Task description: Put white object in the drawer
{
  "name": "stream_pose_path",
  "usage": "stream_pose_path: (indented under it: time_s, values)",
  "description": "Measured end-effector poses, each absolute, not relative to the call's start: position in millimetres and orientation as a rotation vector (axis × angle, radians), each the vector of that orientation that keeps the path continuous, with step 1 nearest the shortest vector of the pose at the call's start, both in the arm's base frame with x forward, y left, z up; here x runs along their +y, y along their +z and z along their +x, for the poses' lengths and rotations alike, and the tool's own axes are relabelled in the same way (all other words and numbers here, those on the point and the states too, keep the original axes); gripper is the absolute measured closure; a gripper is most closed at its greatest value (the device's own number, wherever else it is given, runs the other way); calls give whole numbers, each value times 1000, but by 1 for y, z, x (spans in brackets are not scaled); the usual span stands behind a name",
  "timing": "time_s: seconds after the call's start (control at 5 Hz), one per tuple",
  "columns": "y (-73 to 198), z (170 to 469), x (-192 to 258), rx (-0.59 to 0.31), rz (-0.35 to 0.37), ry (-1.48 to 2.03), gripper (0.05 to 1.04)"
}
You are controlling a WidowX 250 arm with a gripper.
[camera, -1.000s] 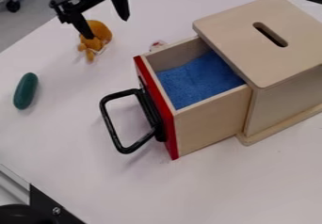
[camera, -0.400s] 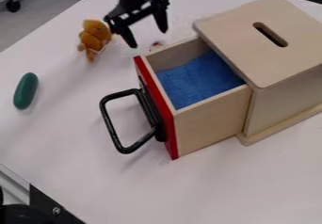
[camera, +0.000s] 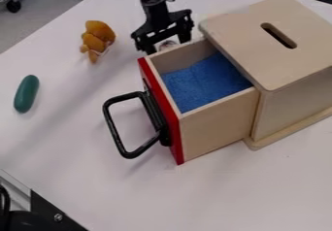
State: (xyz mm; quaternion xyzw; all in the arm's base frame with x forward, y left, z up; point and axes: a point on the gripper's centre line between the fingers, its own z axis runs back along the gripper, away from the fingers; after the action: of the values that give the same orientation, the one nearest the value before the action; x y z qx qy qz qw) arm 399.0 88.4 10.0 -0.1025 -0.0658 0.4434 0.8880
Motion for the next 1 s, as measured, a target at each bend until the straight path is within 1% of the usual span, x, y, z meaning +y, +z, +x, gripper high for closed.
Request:
stream_pose_path:
  time_s: [0.2, 0.4, 0.6, 0.8, 1.0]
  values:
    - [6, 398, 87, -149, -198, 951, 384]
    - [5, 391, 89, -153, -172, 962, 600]
    - [11, 376, 90, -128, -132, 975, 675]
    - [39, 368, 93, -164, -55, 1010, 688]
    - [89, 357, 83, -246, -1, 1022, 688]
